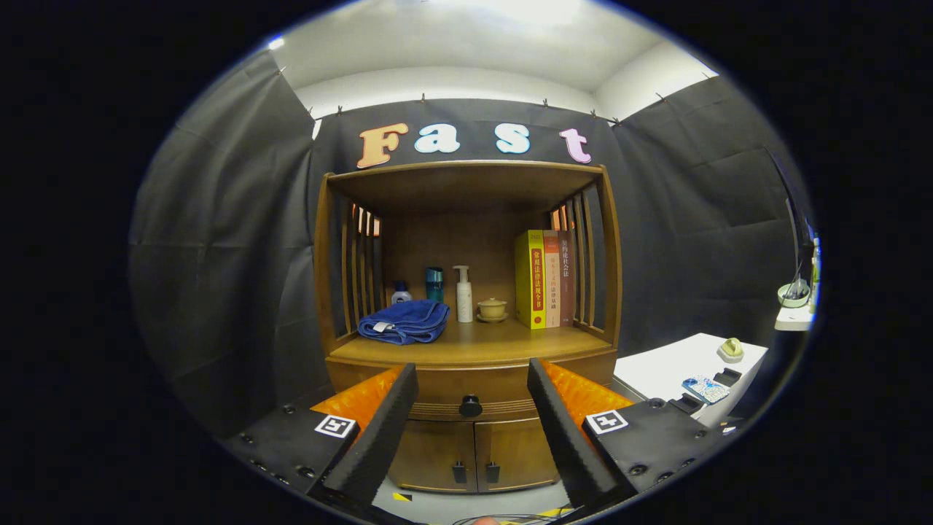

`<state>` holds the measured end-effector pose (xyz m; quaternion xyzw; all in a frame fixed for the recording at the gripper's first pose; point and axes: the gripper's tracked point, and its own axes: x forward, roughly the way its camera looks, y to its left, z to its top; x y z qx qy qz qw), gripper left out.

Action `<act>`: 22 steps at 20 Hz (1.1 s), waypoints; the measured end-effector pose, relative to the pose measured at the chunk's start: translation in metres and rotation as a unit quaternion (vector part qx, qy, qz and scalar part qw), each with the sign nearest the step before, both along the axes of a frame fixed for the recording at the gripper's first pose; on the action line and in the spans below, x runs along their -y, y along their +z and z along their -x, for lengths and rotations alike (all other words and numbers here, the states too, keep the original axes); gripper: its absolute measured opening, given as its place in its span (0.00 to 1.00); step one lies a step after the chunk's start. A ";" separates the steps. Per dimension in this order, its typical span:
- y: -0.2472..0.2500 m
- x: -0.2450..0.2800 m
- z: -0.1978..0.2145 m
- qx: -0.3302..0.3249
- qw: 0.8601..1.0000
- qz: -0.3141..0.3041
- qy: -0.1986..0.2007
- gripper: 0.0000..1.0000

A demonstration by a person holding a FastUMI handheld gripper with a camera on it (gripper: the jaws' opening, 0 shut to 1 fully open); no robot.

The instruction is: Pull open the drawer, take out the items inside it, and place them on the countertop above the cabinet.

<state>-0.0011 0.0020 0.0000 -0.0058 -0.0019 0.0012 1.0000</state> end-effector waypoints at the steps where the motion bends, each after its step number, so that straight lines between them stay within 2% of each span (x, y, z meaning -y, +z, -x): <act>1: 0.000 0.002 0.000 0.000 1.000 0.000 -0.003 0.99; 9: 0.005 0.002 -0.001 0.009 1.000 -0.004 -0.002 0.99; 12: 0.003 0.001 -0.012 0.007 1.000 -0.007 0.007 0.99; 15: 0.002 0.013 -0.023 0.017 1.000 0.007 -0.005 0.99; 22: -0.030 0.018 -0.056 0.024 1.000 -0.004 -0.006 0.99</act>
